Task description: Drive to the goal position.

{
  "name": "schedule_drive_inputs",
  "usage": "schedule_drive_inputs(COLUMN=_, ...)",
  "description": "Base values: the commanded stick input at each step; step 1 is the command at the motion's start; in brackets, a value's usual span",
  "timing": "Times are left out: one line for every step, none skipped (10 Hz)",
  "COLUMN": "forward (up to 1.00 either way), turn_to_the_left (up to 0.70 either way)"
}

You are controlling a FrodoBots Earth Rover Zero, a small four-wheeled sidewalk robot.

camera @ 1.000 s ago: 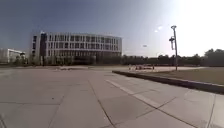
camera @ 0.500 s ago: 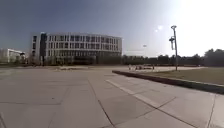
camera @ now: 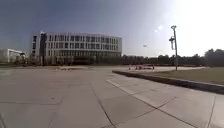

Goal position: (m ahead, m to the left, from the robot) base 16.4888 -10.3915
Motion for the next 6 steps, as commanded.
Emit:
schedule_drive_inputs(forward=0.06, turn_to_the_left=0.0)
schedule_drive_inputs(forward=0.06, turn_to_the_left=0.0)
schedule_drive_inputs(forward=0.06, turn_to_the_left=0.0)
schedule_drive_inputs(forward=0.06, turn_to_the_left=0.0)
schedule_drive_inputs(forward=0.06, turn_to_the_left=0.0)
schedule_drive_inputs(forward=0.06, turn_to_the_left=0.0)
